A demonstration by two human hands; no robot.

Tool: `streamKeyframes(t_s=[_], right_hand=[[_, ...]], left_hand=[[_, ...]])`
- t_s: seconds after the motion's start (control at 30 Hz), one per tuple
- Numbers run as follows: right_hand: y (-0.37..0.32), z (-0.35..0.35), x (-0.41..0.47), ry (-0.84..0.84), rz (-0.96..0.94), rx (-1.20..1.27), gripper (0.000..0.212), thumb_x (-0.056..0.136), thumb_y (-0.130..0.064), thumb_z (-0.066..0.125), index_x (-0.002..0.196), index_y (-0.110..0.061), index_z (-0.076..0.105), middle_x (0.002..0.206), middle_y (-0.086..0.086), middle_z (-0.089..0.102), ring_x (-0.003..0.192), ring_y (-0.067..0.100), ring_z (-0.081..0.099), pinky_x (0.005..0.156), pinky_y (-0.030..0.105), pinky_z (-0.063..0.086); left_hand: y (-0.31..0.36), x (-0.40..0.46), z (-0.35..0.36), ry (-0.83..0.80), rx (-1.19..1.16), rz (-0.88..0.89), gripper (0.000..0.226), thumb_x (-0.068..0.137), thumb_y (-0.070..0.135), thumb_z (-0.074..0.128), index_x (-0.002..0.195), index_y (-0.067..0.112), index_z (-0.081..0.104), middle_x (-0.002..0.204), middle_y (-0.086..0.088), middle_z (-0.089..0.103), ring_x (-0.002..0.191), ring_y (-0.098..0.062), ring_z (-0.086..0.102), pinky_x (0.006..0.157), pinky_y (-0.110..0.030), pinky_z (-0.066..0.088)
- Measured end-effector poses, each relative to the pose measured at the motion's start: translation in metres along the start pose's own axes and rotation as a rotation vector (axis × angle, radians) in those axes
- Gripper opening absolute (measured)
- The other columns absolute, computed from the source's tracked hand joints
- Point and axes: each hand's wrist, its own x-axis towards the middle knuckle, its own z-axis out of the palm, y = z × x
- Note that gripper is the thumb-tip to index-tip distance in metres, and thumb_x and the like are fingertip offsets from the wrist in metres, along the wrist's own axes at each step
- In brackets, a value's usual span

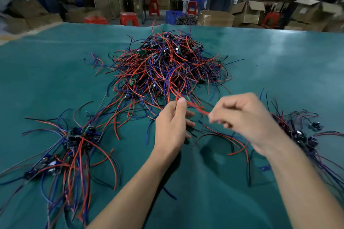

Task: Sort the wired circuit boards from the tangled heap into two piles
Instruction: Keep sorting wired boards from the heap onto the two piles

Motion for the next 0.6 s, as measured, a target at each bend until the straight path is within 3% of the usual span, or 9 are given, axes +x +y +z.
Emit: streamKeyframes(t_s=[0.1, 0.23, 0.3, 0.37, 0.47, 0.6], right_hand=[[0.009, 0.018, -0.009, -0.24, 0.005, 0.008, 0.014, 0.069, -0.022, 0.076, 0.067, -0.008, 0.075, 0.059, 0.014, 0.061, 0.057, 0.01, 0.048, 0.055, 0.022, 0.037], [0.017, 0.028, -0.009, -0.337, -0.039, -0.131, 0.016, 0.071, -0.031, 0.077, 0.071, -0.016, 0.079, 0.063, 0.012, 0.065, 0.059, 0.008, 0.048, 0.063, 0.03, 0.038], [0.02, 0.028, -0.009, -0.274, -0.035, -0.133, 0.026, 0.074, -0.042, 0.076, 0.07, -0.017, 0.078, 0.065, 0.016, 0.063, 0.059, 0.01, 0.047, 0.062, 0.033, 0.037], [0.025, 0.025, -0.005, -0.067, -0.022, -0.115, 0.033, 0.075, -0.051, 0.072, 0.069, -0.019, 0.075, 0.065, 0.015, 0.062, 0.059, 0.011, 0.049, 0.062, 0.035, 0.041], [0.027, 0.019, 0.001, 0.227, 0.039, -0.008, 0.027, 0.076, -0.051, 0.072, 0.077, -0.024, 0.074, 0.069, 0.007, 0.067, 0.061, 0.011, 0.054, 0.058, 0.033, 0.045], [0.023, 0.024, 0.0, 0.128, 0.156, 0.347, 0.019, 0.09, -0.036, 0.074, 0.079, -0.021, 0.079, 0.072, 0.0, 0.064, 0.062, 0.014, 0.052, 0.044, 0.025, 0.035]], left_hand=[[-0.001, 0.002, -0.001, -0.012, 0.028, 0.011, 0.017, 0.098, 0.016, 0.056, 0.091, 0.001, 0.062, 0.078, -0.01, 0.074, 0.049, -0.012, 0.063, 0.039, -0.022, 0.043], [0.0, 0.002, -0.005, -0.011, 0.0, 0.007, 0.02, 0.094, 0.012, 0.063, 0.089, -0.008, 0.062, 0.079, -0.009, 0.076, 0.053, -0.015, 0.065, 0.048, -0.028, 0.05], [0.001, 0.001, -0.006, -0.036, -0.035, -0.01, 0.019, 0.094, 0.008, 0.063, 0.09, -0.01, 0.061, 0.081, -0.013, 0.075, 0.057, -0.019, 0.064, 0.054, -0.032, 0.05], [0.002, 0.0, -0.006, -0.062, -0.09, -0.016, 0.014, 0.094, 0.005, 0.06, 0.084, -0.004, 0.063, 0.076, -0.01, 0.073, 0.057, -0.016, 0.058, 0.049, -0.025, 0.045], [0.007, -0.002, -0.004, -0.155, -0.236, -0.063, 0.021, 0.094, 0.0, 0.057, 0.076, 0.008, 0.062, 0.069, -0.008, 0.062, 0.055, -0.015, 0.05, 0.046, -0.02, 0.038], [0.011, -0.008, -0.003, -0.4, -0.312, -0.124, 0.034, 0.096, 0.001, 0.053, 0.066, 0.014, 0.061, 0.065, -0.007, 0.057, 0.054, -0.014, 0.047, 0.048, -0.019, 0.037]])
